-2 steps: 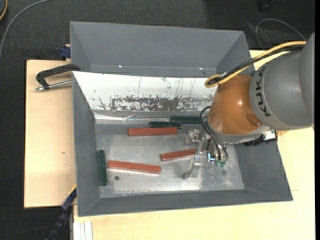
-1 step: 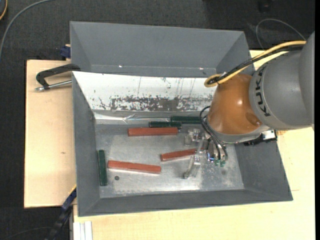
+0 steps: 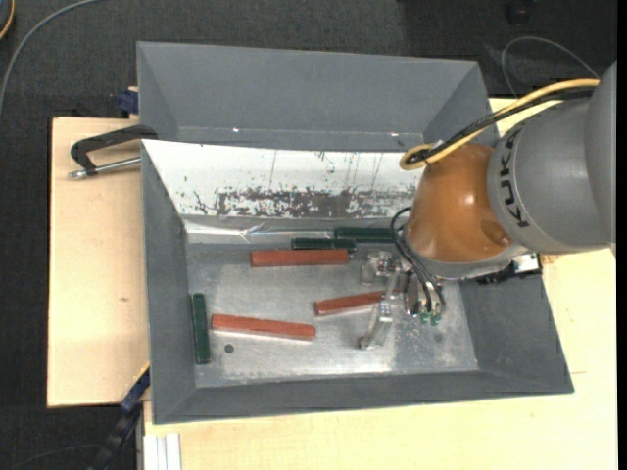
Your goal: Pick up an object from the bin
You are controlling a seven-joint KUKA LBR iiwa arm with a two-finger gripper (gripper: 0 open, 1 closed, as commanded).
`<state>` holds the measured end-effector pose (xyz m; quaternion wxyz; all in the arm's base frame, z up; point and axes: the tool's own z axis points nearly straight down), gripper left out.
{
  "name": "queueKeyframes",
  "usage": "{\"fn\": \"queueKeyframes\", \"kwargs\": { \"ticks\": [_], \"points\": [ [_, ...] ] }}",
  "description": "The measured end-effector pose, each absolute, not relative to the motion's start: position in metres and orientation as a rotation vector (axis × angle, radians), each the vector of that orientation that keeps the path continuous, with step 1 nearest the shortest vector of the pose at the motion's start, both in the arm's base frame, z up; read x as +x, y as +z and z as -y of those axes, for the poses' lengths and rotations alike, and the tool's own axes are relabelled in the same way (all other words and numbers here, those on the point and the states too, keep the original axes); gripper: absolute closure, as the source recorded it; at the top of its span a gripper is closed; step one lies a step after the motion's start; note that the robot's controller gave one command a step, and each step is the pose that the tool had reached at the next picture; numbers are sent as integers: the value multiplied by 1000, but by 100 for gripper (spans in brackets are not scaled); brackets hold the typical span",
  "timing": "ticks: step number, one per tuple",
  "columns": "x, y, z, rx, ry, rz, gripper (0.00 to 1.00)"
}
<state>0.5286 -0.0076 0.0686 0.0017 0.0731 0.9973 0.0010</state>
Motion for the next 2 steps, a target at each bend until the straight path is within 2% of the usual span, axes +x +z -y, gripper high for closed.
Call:
{"fn": "queueKeyframes", "kwargs": {
  "ticks": [1, 2],
  "points": [
    [529, 69, 8, 230, 3, -3131, 100],
    [530, 77, 7, 229, 3, -3128, 100]
  ]
}}
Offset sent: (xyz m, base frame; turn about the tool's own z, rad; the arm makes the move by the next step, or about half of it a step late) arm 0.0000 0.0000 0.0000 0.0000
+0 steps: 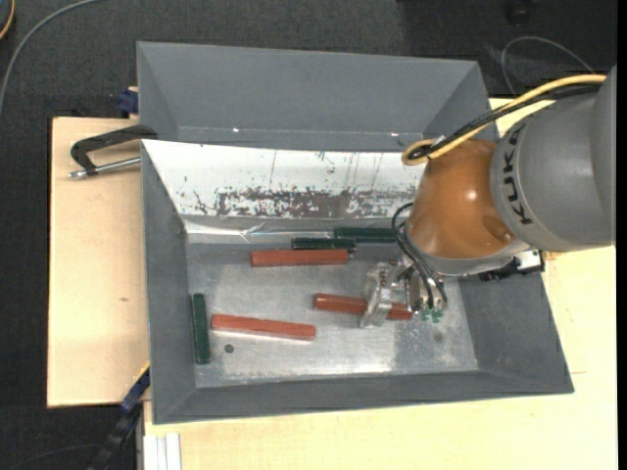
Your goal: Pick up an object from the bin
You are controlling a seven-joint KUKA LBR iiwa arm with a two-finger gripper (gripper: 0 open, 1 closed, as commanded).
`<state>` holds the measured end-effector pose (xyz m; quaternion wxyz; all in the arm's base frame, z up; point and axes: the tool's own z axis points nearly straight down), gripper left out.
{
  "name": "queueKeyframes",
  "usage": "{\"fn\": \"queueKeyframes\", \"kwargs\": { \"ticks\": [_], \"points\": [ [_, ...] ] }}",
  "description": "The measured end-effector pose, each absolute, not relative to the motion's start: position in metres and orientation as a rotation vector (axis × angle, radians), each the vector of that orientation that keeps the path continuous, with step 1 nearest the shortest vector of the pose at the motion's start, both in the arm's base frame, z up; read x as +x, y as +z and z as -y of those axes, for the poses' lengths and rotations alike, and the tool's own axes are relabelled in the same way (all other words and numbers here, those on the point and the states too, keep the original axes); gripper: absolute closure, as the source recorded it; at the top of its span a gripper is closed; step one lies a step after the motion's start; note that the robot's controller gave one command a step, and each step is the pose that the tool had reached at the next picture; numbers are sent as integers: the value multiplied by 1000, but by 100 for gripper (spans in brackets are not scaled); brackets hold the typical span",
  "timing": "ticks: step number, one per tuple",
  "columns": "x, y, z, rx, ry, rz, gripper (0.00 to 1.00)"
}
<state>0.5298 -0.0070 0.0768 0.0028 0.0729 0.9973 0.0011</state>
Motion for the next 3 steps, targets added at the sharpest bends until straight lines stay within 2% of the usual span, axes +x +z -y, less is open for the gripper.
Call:
{"fn": "queueKeyframes", "kwargs": {
  "ticks": [1, 3],
  "points": [
    [533, 172, 6, 226, 4, -3119, 100],
    [536, 188, 5, 224, 3, -3126, 100]
  ]
}}
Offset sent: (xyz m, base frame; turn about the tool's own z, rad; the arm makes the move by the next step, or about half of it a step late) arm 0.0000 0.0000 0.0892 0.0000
